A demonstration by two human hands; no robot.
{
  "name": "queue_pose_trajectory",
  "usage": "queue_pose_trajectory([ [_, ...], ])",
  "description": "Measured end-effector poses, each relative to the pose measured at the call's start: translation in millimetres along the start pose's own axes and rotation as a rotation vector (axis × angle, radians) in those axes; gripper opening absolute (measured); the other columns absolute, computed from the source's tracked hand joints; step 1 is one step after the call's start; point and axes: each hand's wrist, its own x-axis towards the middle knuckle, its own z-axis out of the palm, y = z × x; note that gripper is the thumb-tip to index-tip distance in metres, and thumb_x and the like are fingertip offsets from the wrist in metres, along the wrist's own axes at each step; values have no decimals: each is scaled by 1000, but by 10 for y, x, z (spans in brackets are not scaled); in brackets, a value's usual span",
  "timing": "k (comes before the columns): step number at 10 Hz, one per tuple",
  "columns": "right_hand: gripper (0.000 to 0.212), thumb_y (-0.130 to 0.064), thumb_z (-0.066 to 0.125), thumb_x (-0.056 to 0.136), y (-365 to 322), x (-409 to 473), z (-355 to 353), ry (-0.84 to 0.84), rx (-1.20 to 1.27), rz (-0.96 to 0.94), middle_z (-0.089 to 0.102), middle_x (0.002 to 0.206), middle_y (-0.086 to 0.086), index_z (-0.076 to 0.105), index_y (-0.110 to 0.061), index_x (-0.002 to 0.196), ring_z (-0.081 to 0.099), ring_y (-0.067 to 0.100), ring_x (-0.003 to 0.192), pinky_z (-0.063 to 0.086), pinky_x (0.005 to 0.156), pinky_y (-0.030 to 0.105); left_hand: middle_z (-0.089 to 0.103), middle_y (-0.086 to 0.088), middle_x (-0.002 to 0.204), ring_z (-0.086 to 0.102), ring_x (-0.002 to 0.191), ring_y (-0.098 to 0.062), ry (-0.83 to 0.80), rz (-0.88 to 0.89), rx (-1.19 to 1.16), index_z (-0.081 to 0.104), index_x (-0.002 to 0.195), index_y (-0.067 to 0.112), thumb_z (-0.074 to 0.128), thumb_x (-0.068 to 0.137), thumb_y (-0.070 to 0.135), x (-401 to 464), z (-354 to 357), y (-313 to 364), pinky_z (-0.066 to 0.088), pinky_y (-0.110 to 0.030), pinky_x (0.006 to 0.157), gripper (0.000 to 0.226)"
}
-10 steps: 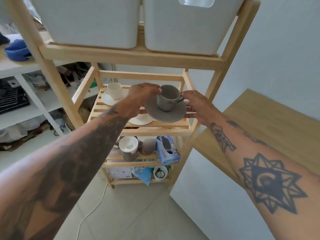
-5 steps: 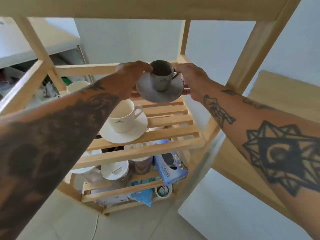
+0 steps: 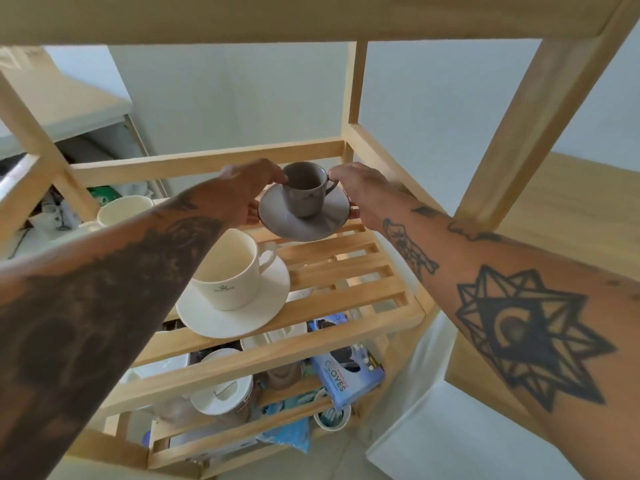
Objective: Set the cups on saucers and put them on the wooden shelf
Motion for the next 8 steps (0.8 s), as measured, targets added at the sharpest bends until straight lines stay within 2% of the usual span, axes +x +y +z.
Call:
queue_pose_trajectory([
  [1, 27, -27, 59, 89, 40, 66, 54, -8, 0, -3, 64, 101, 6, 67, -18, 112, 63, 28, 102, 56, 97, 47, 69, -23, 89, 70, 75, -32, -37, -24, 38, 65, 96, 15, 77, 72, 27, 103, -58, -34, 60, -38, 85, 30],
  [2, 32, -26, 58, 90, 110, 120, 109, -23, -21, 10, 66, 111, 10, 66, -16, 119, 63, 30, 106, 55, 98, 48, 67, -24, 89, 69, 79, -34, -53, -47, 64, 62, 93, 15, 77, 73, 26, 192, -67, -69, 58, -39, 90, 27],
  [3, 34, -26, 56, 91, 186, 201, 142, -11, -46, 22, 64, 122, 12, 66, -14, 121, 59, 32, 114, 53, 100, 50, 64, -22, 93, 67, 85, -33, -66, -68, 108, 59, 87, 17, 78, 73, 26, 291, -46, -109, 56, -38, 85, 26],
  [4, 30, -27, 57, 91, 212, 244, 168, -4, -46, 21, 64, 119, 11, 68, -14, 116, 59, 31, 113, 53, 100, 49, 59, -22, 95, 65, 88, -35, -79, -84, 134, 61, 96, 14, 79, 75, 27, 352, -39, -144, 54, -39, 76, 30],
  [5, 31, -30, 56, 91, 242, 275, 181, 2, -59, 16, 64, 115, 11, 68, -14, 115, 60, 31, 112, 53, 99, 50, 59, -22, 95, 64, 91, -35, -97, -85, 157, 59, 115, 12, 78, 78, 31, 368, -46, -143, 53, -40, 78, 46],
  [6, 31, -33, 53, 91, 259, 280, 175, -7, -74, 31, 63, 107, 6, 67, -17, 114, 60, 25, 101, 54, 97, 47, 60, -24, 114, 64, 92, -37, -125, -78, 216, 56, 125, 14, 75, 82, 36, 365, -44, -129, 53, -39, 71, 52],
  [7, 38, -34, 48, 94, 243, 271, 160, 3, -87, 40, 55, 111, 1, 63, -19, 125, 52, 22, 101, 48, 85, 37, 52, -24, 132, 59, 109, -41, -141, -76, 255, 54, 135, 14, 73, 84, 43, 333, -49, -99, 53, -42, 77, 61],
  [8, 44, -35, 43, 96, 187, 220, 130, 22, -96, 1, 55, 125, 5, 59, -17, 133, 50, 24, 113, 43, 87, 37, 51, -23, 138, 53, 124, -41, -23, -32, 239, 56, 135, 8, 73, 84, 46, 217, -70, -76, 48, -47, 97, 66],
])
